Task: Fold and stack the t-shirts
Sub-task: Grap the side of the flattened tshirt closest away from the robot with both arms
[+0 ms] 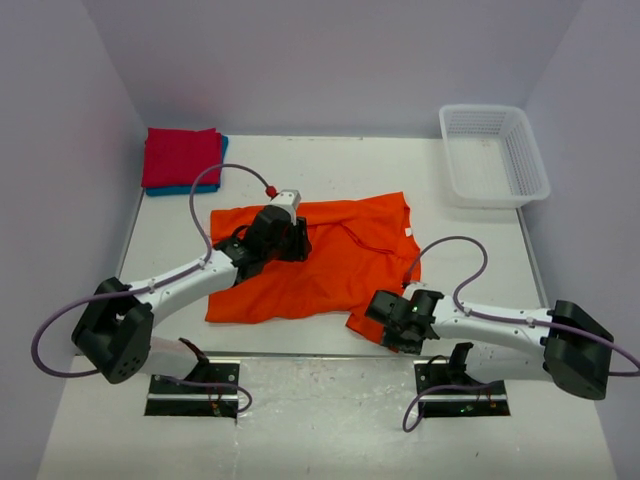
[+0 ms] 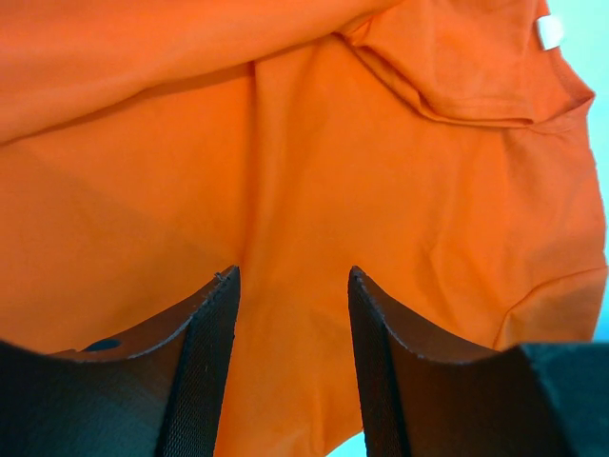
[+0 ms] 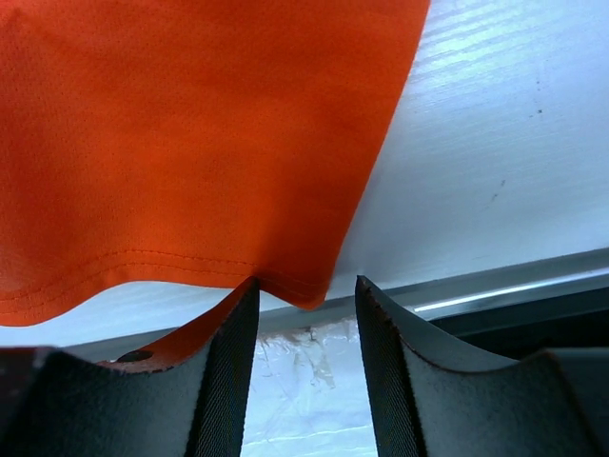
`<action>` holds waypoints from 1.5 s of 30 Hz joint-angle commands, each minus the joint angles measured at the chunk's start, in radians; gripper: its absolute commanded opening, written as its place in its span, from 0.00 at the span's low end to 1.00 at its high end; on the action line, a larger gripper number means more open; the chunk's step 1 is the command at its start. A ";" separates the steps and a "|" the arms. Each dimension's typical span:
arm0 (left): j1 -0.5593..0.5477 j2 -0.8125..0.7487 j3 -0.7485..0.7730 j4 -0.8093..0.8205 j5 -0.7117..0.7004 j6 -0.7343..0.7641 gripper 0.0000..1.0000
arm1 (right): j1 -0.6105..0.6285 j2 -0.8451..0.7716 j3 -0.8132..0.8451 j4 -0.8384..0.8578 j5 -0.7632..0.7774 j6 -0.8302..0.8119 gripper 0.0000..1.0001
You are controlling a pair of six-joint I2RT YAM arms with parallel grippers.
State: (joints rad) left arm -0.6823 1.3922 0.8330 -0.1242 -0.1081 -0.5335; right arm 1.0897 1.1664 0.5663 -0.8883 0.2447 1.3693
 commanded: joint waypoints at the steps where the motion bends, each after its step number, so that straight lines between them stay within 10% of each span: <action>1: -0.003 -0.070 -0.006 0.021 -0.016 0.015 0.51 | 0.010 0.019 0.030 0.035 0.025 0.036 0.46; 11: -0.003 -0.114 -0.018 0.005 -0.015 0.017 0.52 | 0.010 0.067 -0.008 0.114 0.008 0.048 0.34; 20: -0.003 -0.116 -0.058 0.001 -0.044 -0.002 0.52 | 0.033 0.079 0.023 0.028 0.034 0.097 0.01; 27: -0.003 -0.108 -0.071 -0.113 -0.198 -0.043 0.27 | 0.047 0.042 0.176 -0.257 0.191 0.120 0.00; 45: -0.005 -0.145 -0.086 -0.578 -0.403 -0.560 0.38 | 0.016 0.153 0.365 0.024 0.237 -0.341 0.00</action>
State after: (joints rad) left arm -0.6834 1.2934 0.7136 -0.5655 -0.4156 -0.9379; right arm 1.1114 1.3346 0.9215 -0.9478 0.4583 1.1202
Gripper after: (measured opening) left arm 0.379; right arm 0.010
